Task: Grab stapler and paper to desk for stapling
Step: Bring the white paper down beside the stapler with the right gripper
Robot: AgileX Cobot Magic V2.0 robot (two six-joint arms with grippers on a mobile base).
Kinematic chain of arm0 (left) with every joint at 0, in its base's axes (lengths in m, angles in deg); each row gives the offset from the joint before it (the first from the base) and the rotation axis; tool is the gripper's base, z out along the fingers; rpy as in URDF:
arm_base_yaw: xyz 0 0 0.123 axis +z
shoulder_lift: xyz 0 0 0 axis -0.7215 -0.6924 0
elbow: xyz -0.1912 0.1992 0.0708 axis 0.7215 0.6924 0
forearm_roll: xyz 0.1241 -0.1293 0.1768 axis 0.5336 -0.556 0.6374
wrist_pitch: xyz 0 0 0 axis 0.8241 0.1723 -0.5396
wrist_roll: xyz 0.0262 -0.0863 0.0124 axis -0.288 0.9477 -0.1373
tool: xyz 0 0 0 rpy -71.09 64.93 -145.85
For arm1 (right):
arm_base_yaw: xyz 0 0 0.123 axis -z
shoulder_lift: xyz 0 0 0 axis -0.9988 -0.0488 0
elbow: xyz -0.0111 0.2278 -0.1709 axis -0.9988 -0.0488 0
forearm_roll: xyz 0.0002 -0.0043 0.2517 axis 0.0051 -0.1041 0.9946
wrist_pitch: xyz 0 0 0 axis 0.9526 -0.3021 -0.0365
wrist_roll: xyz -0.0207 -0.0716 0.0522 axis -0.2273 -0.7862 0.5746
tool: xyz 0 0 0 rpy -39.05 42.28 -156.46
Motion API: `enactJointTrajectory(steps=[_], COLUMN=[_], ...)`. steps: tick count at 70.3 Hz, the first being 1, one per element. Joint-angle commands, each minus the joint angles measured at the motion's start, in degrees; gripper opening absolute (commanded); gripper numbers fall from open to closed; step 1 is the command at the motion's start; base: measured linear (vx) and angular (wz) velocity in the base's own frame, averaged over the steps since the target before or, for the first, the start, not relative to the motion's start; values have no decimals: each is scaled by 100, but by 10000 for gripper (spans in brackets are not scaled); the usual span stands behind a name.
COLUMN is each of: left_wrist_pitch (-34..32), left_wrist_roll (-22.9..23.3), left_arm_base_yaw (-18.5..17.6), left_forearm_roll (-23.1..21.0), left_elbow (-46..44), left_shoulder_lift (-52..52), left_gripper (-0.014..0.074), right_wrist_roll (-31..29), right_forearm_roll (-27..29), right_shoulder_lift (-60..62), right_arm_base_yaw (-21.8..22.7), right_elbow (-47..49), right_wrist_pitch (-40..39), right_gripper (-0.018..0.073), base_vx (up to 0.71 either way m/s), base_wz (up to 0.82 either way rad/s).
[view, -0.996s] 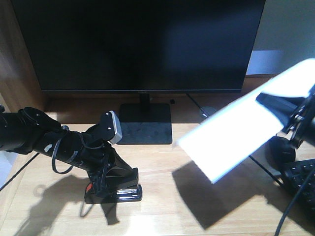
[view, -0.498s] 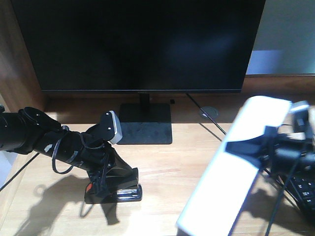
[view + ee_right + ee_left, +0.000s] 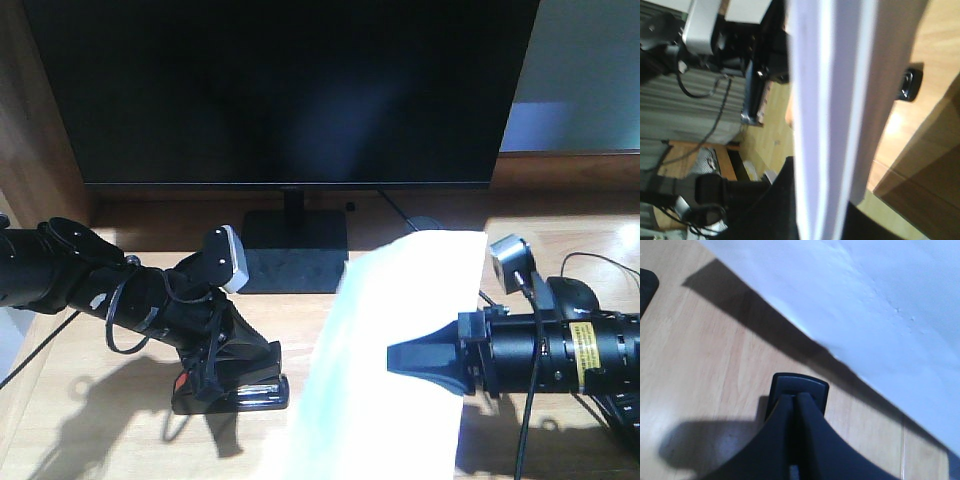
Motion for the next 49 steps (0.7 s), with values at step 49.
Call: enactJointTrajectory(steps=[49], left_wrist_pitch=[114], left_wrist_roll=[55], left_arm_base_yaw=[-29], left_forearm_roll=[-265], left_elbow=[-139], left_shoulder_lift=[250], left_gripper=[-6], right_wrist_roll=[-1308], right_forearm_roll=[-824], right_shoulder_lift=[-316], right_arm_base_yaw=[-17], right_elbow=[105], right_wrist_pitch=[650], right_gripper=[-3], base_vx=[0], base_wz=[0])
